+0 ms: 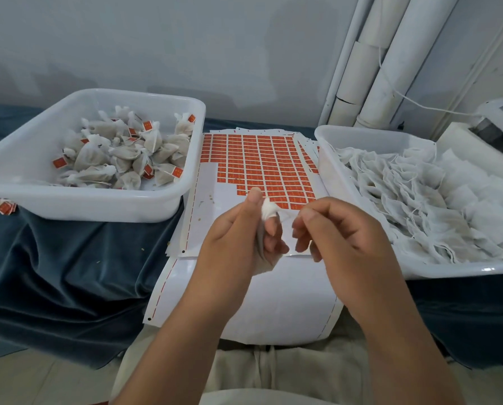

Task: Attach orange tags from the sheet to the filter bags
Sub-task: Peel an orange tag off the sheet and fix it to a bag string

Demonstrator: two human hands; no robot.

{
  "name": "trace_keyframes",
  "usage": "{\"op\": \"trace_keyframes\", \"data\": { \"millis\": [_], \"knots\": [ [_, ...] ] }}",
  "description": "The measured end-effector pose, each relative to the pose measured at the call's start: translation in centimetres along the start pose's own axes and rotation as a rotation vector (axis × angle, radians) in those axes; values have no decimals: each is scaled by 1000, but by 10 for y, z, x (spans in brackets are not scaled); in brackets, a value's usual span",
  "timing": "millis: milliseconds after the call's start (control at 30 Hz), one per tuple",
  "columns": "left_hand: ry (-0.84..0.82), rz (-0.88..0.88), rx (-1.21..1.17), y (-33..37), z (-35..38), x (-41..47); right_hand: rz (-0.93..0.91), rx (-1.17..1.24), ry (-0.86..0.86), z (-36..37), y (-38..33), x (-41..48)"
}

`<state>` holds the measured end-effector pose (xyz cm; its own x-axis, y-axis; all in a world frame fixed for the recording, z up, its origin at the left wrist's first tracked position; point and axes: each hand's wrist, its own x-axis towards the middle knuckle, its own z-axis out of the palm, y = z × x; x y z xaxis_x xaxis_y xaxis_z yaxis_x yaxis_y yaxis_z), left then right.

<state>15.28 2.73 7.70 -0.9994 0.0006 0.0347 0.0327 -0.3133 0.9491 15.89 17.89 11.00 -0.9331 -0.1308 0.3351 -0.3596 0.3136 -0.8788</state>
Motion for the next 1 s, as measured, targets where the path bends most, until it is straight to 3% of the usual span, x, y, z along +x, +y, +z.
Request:
{"op": "trace_keyframes", "data": {
  "millis": [200, 467, 633, 867, 933, 1000],
  "knots": [
    [31, 61, 38, 1, 1, -2, -70, 17, 148, 2, -2, -7],
    [-26, 239, 152, -2, 2, -4, -198, -162, 113, 9, -3, -11],
    [-41, 130, 111, -5, -3, -5, -109, -75, 36, 3, 2, -9],
    [-209, -9, -59, -2, -1, -8, 312, 595, -335, -8, 6, 1],
    [-203, 5, -24, -3, 2, -9, 308, 594, -341, -9, 9, 2],
    [-177, 18, 13, -3, 4, -10, 246, 438, -314, -11, 11, 1]
  ]
}}
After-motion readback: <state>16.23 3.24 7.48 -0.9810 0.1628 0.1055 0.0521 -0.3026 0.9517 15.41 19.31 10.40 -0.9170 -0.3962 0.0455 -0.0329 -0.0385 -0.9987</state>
